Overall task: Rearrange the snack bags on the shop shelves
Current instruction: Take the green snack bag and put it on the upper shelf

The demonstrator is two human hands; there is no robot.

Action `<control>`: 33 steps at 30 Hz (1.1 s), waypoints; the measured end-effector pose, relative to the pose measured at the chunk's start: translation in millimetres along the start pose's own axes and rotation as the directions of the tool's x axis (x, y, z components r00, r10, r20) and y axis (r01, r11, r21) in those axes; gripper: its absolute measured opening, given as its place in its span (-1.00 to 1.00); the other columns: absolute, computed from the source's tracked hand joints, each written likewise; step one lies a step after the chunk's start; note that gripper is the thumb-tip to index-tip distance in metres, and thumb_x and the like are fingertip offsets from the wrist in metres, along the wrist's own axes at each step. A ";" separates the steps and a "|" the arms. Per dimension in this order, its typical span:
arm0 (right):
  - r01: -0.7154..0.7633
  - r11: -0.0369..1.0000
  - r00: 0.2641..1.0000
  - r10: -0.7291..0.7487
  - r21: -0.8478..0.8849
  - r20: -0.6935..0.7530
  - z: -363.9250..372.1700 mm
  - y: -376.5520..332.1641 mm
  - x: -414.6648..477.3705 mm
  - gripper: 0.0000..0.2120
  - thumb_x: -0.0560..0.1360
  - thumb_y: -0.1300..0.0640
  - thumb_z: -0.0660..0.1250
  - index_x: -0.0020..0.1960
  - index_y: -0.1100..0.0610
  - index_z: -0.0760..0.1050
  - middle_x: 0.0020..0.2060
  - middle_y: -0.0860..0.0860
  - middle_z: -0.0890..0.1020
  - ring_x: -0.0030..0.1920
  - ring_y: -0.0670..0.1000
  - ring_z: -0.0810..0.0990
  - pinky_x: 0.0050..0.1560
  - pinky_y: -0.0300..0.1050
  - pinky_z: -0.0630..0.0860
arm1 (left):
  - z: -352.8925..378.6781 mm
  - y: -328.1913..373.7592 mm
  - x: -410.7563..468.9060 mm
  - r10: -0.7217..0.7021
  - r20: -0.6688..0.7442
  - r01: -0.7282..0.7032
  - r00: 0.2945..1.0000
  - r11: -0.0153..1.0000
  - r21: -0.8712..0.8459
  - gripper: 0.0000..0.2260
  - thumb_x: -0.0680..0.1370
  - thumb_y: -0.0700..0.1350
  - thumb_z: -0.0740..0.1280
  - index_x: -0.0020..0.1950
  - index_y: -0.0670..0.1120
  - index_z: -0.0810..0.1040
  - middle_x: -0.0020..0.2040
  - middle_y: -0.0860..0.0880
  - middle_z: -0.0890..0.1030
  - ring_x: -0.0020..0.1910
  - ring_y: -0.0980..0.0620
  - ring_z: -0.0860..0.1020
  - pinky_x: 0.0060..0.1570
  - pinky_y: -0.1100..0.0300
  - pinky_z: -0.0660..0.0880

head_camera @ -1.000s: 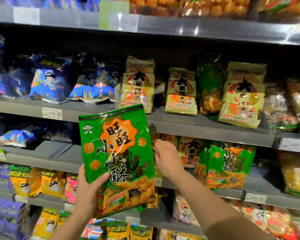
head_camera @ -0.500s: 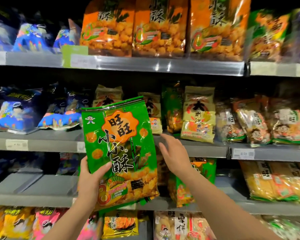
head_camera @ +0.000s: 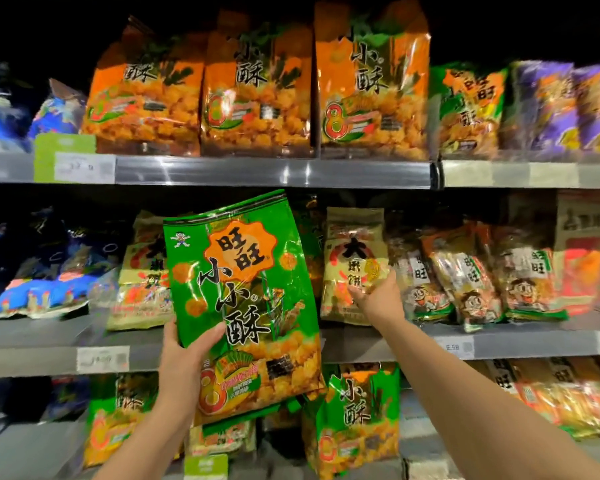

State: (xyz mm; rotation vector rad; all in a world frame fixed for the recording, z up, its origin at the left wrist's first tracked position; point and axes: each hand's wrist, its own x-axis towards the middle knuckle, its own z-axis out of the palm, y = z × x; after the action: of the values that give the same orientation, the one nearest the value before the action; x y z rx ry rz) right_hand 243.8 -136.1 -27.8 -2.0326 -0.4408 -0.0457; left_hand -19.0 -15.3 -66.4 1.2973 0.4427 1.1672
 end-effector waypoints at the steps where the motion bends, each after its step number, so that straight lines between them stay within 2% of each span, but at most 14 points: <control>1: -0.053 0.997 0.999 0.052 0.061 0.017 1.0 0.1 5.8 -0.02 0.41 -0.08 0.43 0.53 0.18 -0.15 0.45 0.22 0.22 0.38 0.25 0.31 0.28 0.10 0.35 | -0.6 -0.2 2.5 0.000 -0.005 0.000 1.000 1.000 0.007 -0.42 0.30 -0.08 0.50 0.23 0.12 0.34 0.05 0.02 0.59 0.09 -0.14 0.56 0.19 -0.18 0.43; 3: -0.099 0.989 0.995 0.097 0.106 0.024 1.8 1.7 12.6 -0.01 0.37 -0.05 0.48 0.52 0.21 -0.08 0.45 0.21 0.21 0.34 0.23 0.37 0.24 0.09 0.39 | -3.5 0.1 3.0 -0.006 -0.010 0.006 1.000 1.000 0.006 -0.45 0.27 -0.05 0.52 0.17 0.16 0.37 0.04 0.01 0.60 0.08 -0.14 0.56 0.18 -0.20 0.43; 6: -0.035 0.998 0.999 0.034 0.043 0.030 7.5 7.1 16.3 -0.10 0.31 -0.03 0.53 0.46 0.20 0.12 0.39 0.18 0.27 0.27 0.19 0.44 0.20 0.04 0.45 | -11.6 -0.3 2.1 -0.014 -0.033 0.015 0.999 0.999 0.048 -0.50 0.11 0.12 0.49 -0.01 0.31 0.40 0.04 0.07 0.58 0.04 -0.05 0.55 0.17 -0.17 0.43; 9: 0.046 0.999 0.992 -0.049 0.028 0.113 16.8 5.2 9.3 -0.13 0.28 -0.04 0.55 0.42 0.13 0.17 0.27 0.11 0.47 0.20 0.16 0.51 0.15 0.02 0.49 | -22.3 -4.4 4.6 -0.016 -0.042 0.018 0.999 0.999 0.049 -0.45 0.10 0.14 0.49 0.04 0.31 0.42 0.08 0.02 0.60 0.10 -0.13 0.56 0.16 -0.22 0.44; 13: 0.146 0.988 0.967 -0.151 0.038 0.206 33.3 -7.1 -8.5 -0.20 0.34 -0.02 0.51 0.45 0.06 0.17 0.20 0.04 0.55 0.16 0.10 0.55 0.07 -0.03 0.49 | -33.7 -4.1 8.3 -0.004 -0.045 0.007 0.999 0.999 0.054 -0.38 0.07 0.19 0.48 0.10 0.31 0.40 0.13 -0.02 0.59 0.11 -0.17 0.56 0.14 -0.26 0.44; 16: 0.199 0.980 0.949 -0.194 0.007 0.246 51.7 -20.4 -25.4 -0.22 0.35 -0.10 0.47 0.44 0.02 0.19 0.20 0.04 0.56 0.16 0.09 0.55 0.11 -0.01 0.52 | -44.8 2.4 8.2 0.018 -0.049 -0.015 0.999 0.998 0.055 -0.41 0.08 0.16 0.47 0.08 0.28 0.42 0.10 -0.02 0.60 0.08 -0.16 0.57 0.11 -0.23 0.47; 19: 0.232 0.972 0.944 -0.212 -0.048 0.254 74.0 -36.9 -42.7 -0.22 0.38 -0.13 0.44 0.45 0.05 0.15 0.20 0.08 0.56 0.17 0.15 0.54 0.07 -0.02 0.50 | -62.9 7.5 9.0 0.033 -0.071 -0.029 0.997 0.998 0.053 -0.51 0.18 -0.01 0.50 0.04 0.25 0.44 0.07 -0.04 0.60 0.05 -0.18 0.58 0.04 -0.17 0.50; 21: 0.283 0.958 0.929 -0.263 -0.043 0.261 91.8 -48.7 -55.3 -0.28 0.42 -0.04 0.43 0.44 0.09 0.15 0.23 0.11 0.53 0.20 0.17 0.51 0.10 0.01 0.48 | -77.8 9.7 10.4 0.032 -0.104 -0.028 0.994 0.999 0.041 -0.54 0.21 -0.04 0.50 0.03 0.22 0.45 0.06 -0.07 0.60 0.03 -0.21 0.59 -0.02 -0.15 0.52; 22: 0.311 0.950 0.913 -0.286 -0.043 0.291 101.1 -55.0 -61.4 -0.33 0.46 0.07 0.39 0.44 0.11 0.12 0.26 0.14 0.50 0.22 0.18 0.50 0.13 0.03 0.46 | -85.5 10.6 11.4 0.029 -0.124 -0.024 0.992 0.999 0.040 -0.53 0.19 -0.01 0.52 0.03 0.22 0.46 0.07 -0.09 0.61 0.02 -0.22 0.59 -0.02 -0.19 0.53; 24: 0.386 0.915 0.860 -0.312 -0.114 0.404 120.0 -65.3 -69.9 -0.37 0.53 0.29 0.19 0.51 0.13 -0.01 0.33 0.17 0.42 0.24 0.18 0.47 0.18 0.04 0.43 | -99.1 13.5 13.3 0.025 -0.150 -0.022 0.988 1.000 0.022 -0.45 0.12 0.10 0.51 0.08 0.19 0.47 0.09 -0.10 0.61 0.02 -0.24 0.60 0.01 -0.28 0.51; 27: 0.424 0.886 0.821 -0.290 -0.186 0.491 132.2 -70.9 -71.3 -0.29 0.52 0.35 0.08 0.54 0.00 -0.15 0.29 0.17 0.47 0.17 0.18 0.51 0.11 0.06 0.48 | -113.0 15.0 17.8 0.018 -0.149 -0.017 0.989 1.000 0.008 -0.31 0.09 0.14 0.51 0.19 0.11 0.44 0.11 -0.12 0.60 0.04 -0.27 0.59 0.03 -0.32 0.49; 28: 0.433 0.879 0.820 -0.293 -0.199 0.491 131.3 -69.0 -70.9 -0.30 0.52 0.32 0.07 0.54 -0.04 -0.14 0.27 0.16 0.49 0.13 0.18 0.53 0.07 0.08 0.49 | -114.2 15.6 19.1 0.023 -0.146 -0.021 0.989 1.000 0.014 -0.30 0.09 0.14 0.51 0.20 0.10 0.44 0.11 -0.12 0.60 0.04 -0.26 0.59 0.04 -0.32 0.49; 30: 0.480 0.844 0.828 -0.343 -0.242 0.444 123.1 -63.1 -71.5 -0.36 0.54 0.24 0.09 0.54 -0.05 -0.06 0.33 0.11 0.44 0.19 0.19 0.49 0.12 0.08 0.46 | -111.6 14.7 21.6 0.024 -0.132 -0.022 0.991 1.000 0.023 -0.33 0.09 0.14 0.51 0.17 0.11 0.44 0.10 -0.11 0.61 0.04 -0.24 0.60 0.06 -0.31 0.48; 33: 0.506 0.852 0.853 -0.470 -0.137 0.226 107.0 -51.0 -72.9 -0.53 0.60 0.04 0.12 0.49 -0.01 0.15 0.39 0.02 0.40 0.32 0.11 0.42 0.26 0.09 0.40 | -94.3 13.6 21.3 0.029 -0.086 -0.028 0.996 0.999 0.017 -0.36 0.09 0.09 0.50 0.15 0.11 0.44 0.08 -0.11 0.60 0.00 -0.18 0.60 -0.02 -0.17 0.53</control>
State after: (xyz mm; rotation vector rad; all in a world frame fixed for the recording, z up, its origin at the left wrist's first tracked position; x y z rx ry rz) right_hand 142.8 -43.7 -52.5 -2.0688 -1.1088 -0.2214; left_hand -92.6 48.4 -74.3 1.2739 0.4987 1.2496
